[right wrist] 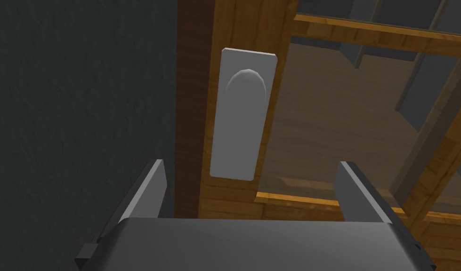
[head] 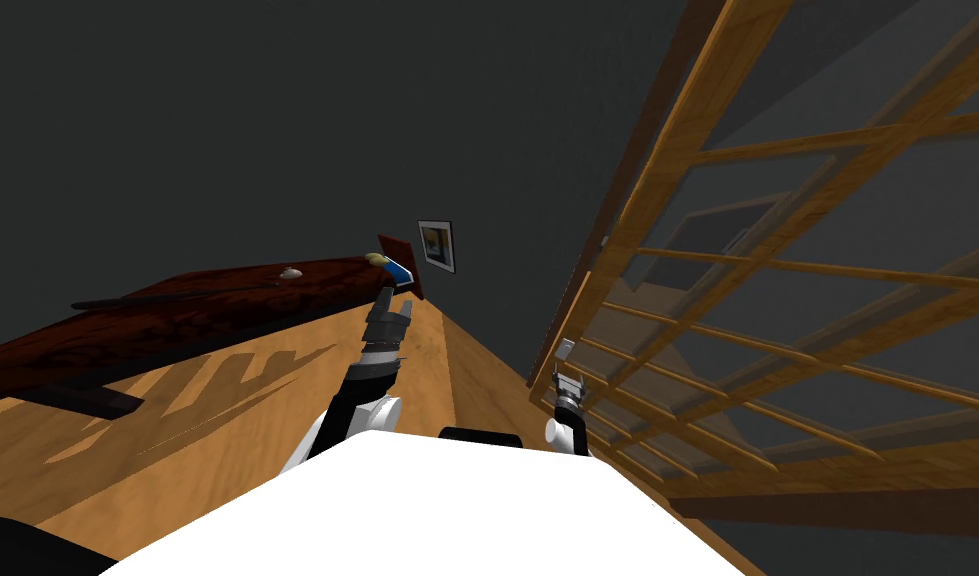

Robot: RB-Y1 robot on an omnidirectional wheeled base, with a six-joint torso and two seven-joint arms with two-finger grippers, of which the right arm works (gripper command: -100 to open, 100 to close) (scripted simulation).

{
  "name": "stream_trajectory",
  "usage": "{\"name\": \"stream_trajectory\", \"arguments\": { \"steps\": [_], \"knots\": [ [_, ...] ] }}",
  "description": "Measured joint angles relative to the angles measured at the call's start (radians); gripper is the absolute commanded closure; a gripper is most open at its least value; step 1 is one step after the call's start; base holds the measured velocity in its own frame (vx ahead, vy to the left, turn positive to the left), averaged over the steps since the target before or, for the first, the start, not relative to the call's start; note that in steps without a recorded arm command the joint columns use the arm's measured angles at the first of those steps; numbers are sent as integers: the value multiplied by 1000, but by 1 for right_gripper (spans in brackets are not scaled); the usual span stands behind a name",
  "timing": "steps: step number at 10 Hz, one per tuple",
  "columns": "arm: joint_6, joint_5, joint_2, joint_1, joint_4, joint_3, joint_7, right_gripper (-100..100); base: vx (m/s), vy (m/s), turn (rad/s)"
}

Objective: Pull the door open

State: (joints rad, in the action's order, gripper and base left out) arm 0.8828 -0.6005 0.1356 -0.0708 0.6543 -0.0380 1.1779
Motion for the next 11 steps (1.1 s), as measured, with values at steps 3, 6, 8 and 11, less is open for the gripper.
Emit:
{"name": "stream_trajectory", "arguments": {
  "steps": [3,6,8,11],
  "knots": [
    [0,-17,-4,-4,-1,7,55,-100,-28,-3,16],
    [-13,-25,3,20,33,7,77,-100,87,2,23],
    [-5,-24,15,14,9,9,96,-100,96,2,27],
    [-1,-28,64,36,1,10,150,-100,154,-18,41]
  ]
}}
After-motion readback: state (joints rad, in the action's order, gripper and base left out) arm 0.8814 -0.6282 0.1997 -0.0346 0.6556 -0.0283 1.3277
